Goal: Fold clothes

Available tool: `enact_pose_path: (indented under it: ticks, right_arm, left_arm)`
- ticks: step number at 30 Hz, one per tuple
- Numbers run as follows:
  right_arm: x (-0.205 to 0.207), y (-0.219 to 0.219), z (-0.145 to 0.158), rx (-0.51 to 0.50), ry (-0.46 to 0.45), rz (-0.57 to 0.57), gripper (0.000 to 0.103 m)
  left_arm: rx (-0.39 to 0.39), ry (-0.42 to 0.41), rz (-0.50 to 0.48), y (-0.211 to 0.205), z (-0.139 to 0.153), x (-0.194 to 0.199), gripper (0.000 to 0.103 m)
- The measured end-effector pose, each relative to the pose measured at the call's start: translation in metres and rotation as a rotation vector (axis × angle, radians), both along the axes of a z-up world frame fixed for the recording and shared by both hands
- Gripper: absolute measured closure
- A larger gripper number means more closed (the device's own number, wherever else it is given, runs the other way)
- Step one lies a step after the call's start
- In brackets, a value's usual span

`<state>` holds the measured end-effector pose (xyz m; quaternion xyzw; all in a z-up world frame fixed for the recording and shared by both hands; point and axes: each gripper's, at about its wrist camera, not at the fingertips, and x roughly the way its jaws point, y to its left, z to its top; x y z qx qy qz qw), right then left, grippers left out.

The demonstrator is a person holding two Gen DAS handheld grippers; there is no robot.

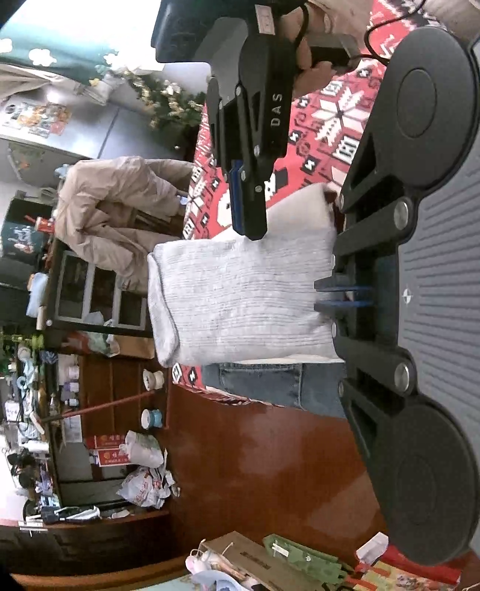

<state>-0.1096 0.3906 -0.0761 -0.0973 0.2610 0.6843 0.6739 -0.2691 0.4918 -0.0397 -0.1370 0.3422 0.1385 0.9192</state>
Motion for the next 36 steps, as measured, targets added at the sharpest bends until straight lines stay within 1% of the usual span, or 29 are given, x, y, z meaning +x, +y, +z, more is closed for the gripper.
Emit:
enact_pose_path:
  ticks: [3,5,6,10,12,13,15,16,20,22,25,26,28,30,31,32,33,34,36]
  right_arm:
    - [-0.014,0.006,0.010,0.015,0.005,0.007,0.086]
    - [-0.023,0.010,0.016,0.025,0.008,0.011,0.085]
    - [-0.027,0.012,0.020,0.029,0.010,0.014,0.085]
    - [-0.039,0.028,0.015,-0.006,0.037,-0.010,0.085]
    - [-0.046,0.032,0.011,-0.016,0.045,-0.016,0.085]
    - [-0.050,0.032,0.009,-0.021,0.051,-0.013,0.085]
    - [-0.055,0.028,0.006,-0.026,0.055,-0.003,0.085]
    - [-0.057,0.025,0.005,-0.026,0.054,0.001,0.085]
    - [-0.063,0.007,0.009,-0.024,0.067,-0.010,0.085]
    - [-0.065,-0.005,0.013,-0.024,0.073,-0.017,0.083]
    - [-0.070,-0.027,0.021,-0.033,0.065,-0.023,0.076]
    - [-0.072,-0.035,0.023,-0.037,0.066,-0.028,0.075]
    - [-0.075,-0.053,0.028,-0.044,0.061,-0.047,0.070]
    - [-0.076,-0.070,0.034,-0.054,0.058,-0.076,0.059]
    - [-0.074,-0.079,0.038,-0.062,0.059,-0.095,0.057]
    - [-0.073,-0.088,0.042,-0.069,0.059,-0.113,0.053]
    - [-0.073,-0.098,0.045,-0.076,0.057,-0.127,0.046]
    - [-0.074,-0.107,0.048,-0.084,0.054,-0.141,0.043]
    - [-0.075,-0.125,0.055,-0.095,0.047,-0.168,0.026]
  left_arm:
    - [-0.014,-0.090,0.025,0.004,0.014,-0.006,0.097]
    - [-0.026,-0.114,0.049,0.013,0.016,0.000,0.097]
    - [-0.030,-0.113,0.056,0.017,0.015,0.004,0.097]
    - [-0.036,-0.037,0.086,0.031,-0.004,0.015,0.098]
    - [-0.061,-0.026,0.109,0.035,-0.010,0.007,0.098]
    - [-0.064,-0.016,0.125,0.034,-0.011,0.001,0.099]
    - [-0.069,0.000,0.153,0.032,-0.014,-0.011,0.098]
    - [-0.072,-0.001,0.161,0.030,-0.013,-0.017,0.099]
    - [-0.109,-0.048,0.162,0.017,-0.005,-0.039,0.098]
    - [-0.118,-0.066,0.166,0.006,0.000,-0.046,0.098]
    - [-0.110,-0.077,0.173,-0.016,0.008,-0.050,0.096]
    - [-0.111,-0.081,0.174,-0.024,0.011,-0.051,0.090]
    - [-0.119,-0.090,0.175,-0.041,0.015,-0.055,0.088]
    - [-0.113,-0.106,0.178,-0.057,0.020,-0.057,0.080]
    - [-0.110,-0.112,0.182,-0.066,0.022,-0.058,0.073]
    - [-0.107,-0.116,0.188,-0.074,0.024,-0.059,0.068]
    - [-0.103,-0.117,0.194,-0.081,0.026,-0.060,0.066]
    - [-0.099,-0.115,0.201,-0.088,0.027,-0.061,0.062]
    - [-0.090,-0.112,0.215,-0.102,0.030,-0.062,0.057]
